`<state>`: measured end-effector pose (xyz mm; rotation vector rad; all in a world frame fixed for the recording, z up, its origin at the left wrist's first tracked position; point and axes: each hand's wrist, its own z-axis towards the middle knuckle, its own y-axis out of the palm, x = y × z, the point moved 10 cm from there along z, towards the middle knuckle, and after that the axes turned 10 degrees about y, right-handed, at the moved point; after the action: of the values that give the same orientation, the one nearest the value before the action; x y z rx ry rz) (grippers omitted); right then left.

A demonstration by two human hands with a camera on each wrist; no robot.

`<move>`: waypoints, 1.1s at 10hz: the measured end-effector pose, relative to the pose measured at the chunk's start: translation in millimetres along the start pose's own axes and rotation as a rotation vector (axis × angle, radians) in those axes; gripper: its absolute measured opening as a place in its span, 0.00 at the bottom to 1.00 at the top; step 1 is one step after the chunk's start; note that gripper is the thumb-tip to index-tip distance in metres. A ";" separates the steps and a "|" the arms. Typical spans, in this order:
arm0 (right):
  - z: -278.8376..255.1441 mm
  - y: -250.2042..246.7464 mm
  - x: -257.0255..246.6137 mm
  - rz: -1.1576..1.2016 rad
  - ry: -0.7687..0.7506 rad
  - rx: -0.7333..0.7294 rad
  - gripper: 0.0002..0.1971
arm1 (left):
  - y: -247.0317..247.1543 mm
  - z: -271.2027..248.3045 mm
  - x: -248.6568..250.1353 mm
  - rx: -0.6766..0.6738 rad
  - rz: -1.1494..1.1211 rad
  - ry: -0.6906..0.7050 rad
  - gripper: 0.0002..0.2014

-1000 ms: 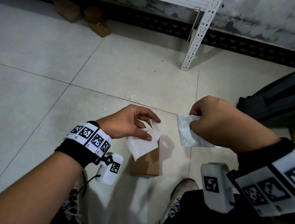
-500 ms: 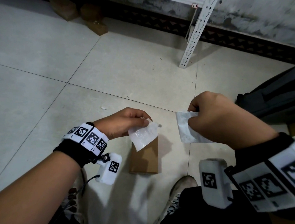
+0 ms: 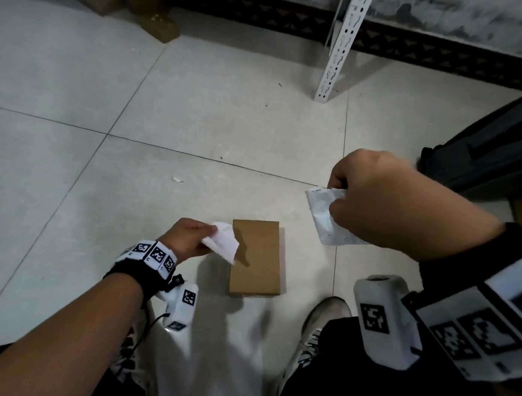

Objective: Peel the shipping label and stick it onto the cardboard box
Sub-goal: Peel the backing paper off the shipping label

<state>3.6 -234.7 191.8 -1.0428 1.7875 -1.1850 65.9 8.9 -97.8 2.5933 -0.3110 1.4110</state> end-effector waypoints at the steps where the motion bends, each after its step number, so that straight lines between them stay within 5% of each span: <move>1: -3.3 2.9 -8.1 -0.031 -0.030 -0.024 0.19 | -34.2 12.2 -41.5 0.113 0.003 -0.068 0.07; 2: -2.9 5.7 -15.9 -0.050 -0.056 -0.046 0.25 | -50.1 21.2 -61.3 0.138 0.072 -0.049 0.06; 3: -4.0 14.9 -27.3 -0.052 -0.074 -0.086 0.22 | -68.1 37.3 -79.0 0.167 0.258 0.058 0.12; 5: 1.4 28.5 -36.6 -0.057 -0.039 -0.160 0.09 | -71.0 54.6 -110.6 0.181 0.266 0.078 0.19; 11: 12.2 50.0 -51.3 -0.077 0.028 -0.246 0.11 | -76.9 49.2 -129.8 0.205 0.571 0.053 0.02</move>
<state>23.6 -180.2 148.1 -1.2503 1.9666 -1.0466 57.0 83.6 -237.4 2.7474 -1.0139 1.7542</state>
